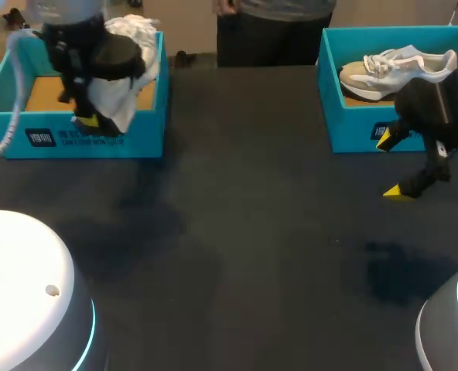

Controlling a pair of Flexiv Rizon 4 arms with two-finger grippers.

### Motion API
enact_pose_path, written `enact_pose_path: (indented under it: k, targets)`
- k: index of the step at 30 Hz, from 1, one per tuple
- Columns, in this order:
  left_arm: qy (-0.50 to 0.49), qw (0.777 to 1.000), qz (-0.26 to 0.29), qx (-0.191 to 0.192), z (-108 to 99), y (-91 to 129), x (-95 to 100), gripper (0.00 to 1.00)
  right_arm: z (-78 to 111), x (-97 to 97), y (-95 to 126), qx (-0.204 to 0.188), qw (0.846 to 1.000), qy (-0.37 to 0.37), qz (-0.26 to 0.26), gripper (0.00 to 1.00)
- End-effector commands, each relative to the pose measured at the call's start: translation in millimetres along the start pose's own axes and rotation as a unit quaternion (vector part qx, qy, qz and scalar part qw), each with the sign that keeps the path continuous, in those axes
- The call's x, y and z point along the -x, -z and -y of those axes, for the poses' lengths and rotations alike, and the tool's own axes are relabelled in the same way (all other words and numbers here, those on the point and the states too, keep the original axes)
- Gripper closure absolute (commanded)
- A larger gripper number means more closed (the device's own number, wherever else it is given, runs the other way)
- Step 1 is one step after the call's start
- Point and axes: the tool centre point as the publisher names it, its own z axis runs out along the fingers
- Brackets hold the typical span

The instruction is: Take the shoe out of the shoebox, open the shoe tongue, remove and reinsert the insole, then place the shoe into the shoebox

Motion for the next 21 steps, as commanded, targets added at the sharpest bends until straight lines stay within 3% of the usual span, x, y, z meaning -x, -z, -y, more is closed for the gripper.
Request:
enact_pose_path:
  k: [1, 12, 21]
  targets:
    - [-0.004, 0.999, -0.023, -0.030, -43.3, -1.0, 18.5, 1.00, -1.2, 1.9, -1.3, -0.002, 1.000, -0.001, -0.001, 0.00]
    - [0.052, 0.998, -0.017, -0.016, -113.4, -7.7, 52.2, 1.00, -1.2, 1.9, -1.3, -0.002, 1.000, -0.001, -0.001, 0.00]
    - [0.040, 0.998, -0.041, -0.003, -166.8, -7.0, 73.2, 1.00, -1.2, 1.9, -1.3, -0.002, 1.000, -0.001, -0.001, 0.00]
